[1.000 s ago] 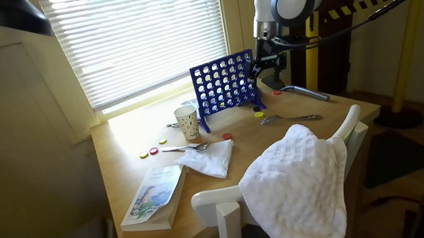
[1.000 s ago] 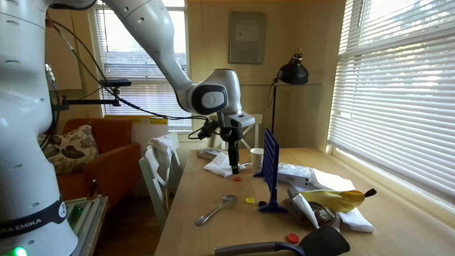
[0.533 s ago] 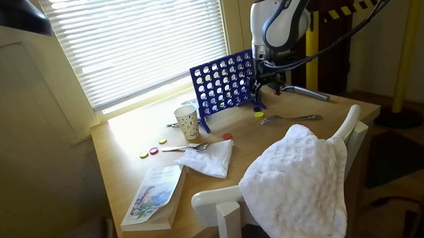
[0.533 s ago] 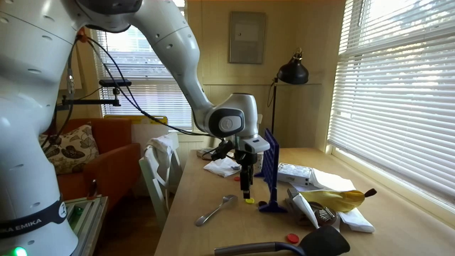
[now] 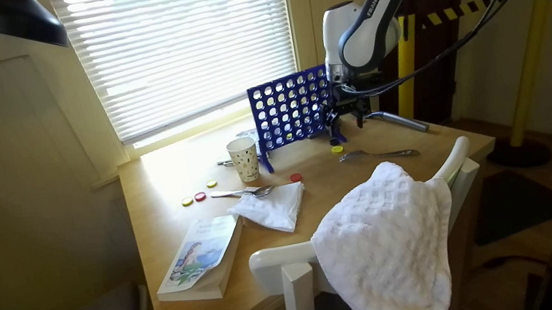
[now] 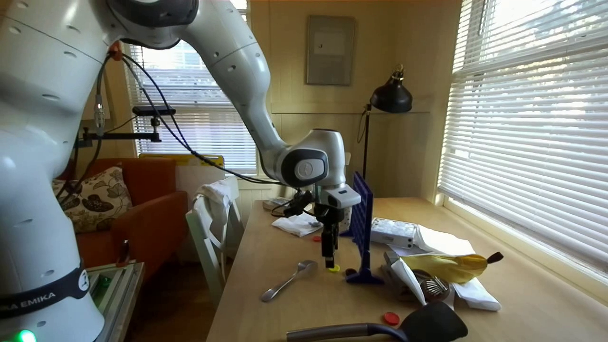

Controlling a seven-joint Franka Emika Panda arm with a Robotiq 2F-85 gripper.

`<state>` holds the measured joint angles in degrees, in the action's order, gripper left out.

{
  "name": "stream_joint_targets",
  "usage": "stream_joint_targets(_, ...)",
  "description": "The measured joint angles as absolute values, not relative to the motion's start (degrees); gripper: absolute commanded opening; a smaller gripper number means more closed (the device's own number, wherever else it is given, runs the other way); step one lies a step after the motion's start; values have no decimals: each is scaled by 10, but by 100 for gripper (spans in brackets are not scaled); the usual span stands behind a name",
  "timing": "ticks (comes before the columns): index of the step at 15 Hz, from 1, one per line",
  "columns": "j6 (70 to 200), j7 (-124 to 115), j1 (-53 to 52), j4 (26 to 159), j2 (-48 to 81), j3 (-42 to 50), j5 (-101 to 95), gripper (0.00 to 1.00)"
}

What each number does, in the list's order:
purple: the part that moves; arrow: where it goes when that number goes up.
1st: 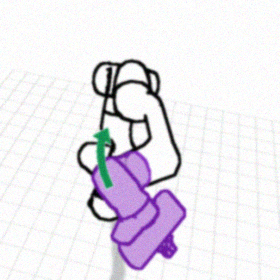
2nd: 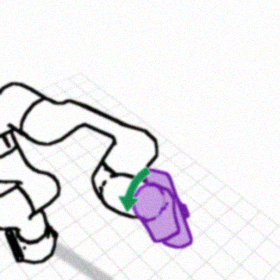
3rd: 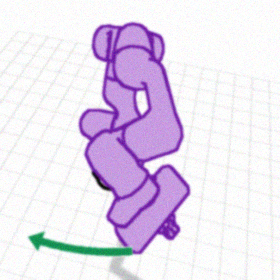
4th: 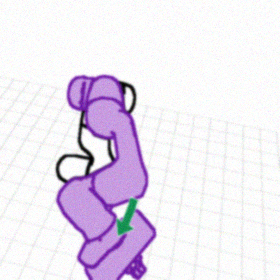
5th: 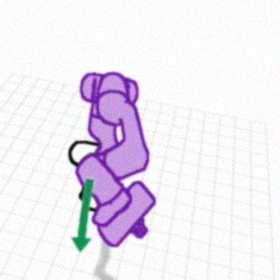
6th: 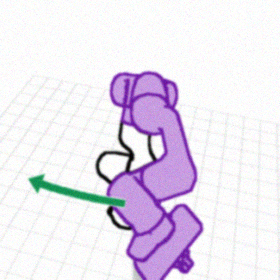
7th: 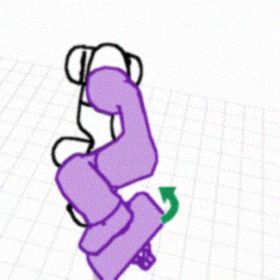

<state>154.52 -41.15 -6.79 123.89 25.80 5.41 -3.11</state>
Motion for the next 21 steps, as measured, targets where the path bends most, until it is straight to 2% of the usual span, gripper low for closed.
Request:
stream_joint_targets(8, 1544, -403, -106, 1167, 329, 55, -32, 100)
stream_joint_targets(21, 1557, -364, -90, 1164, 343, 51, -22, 100)
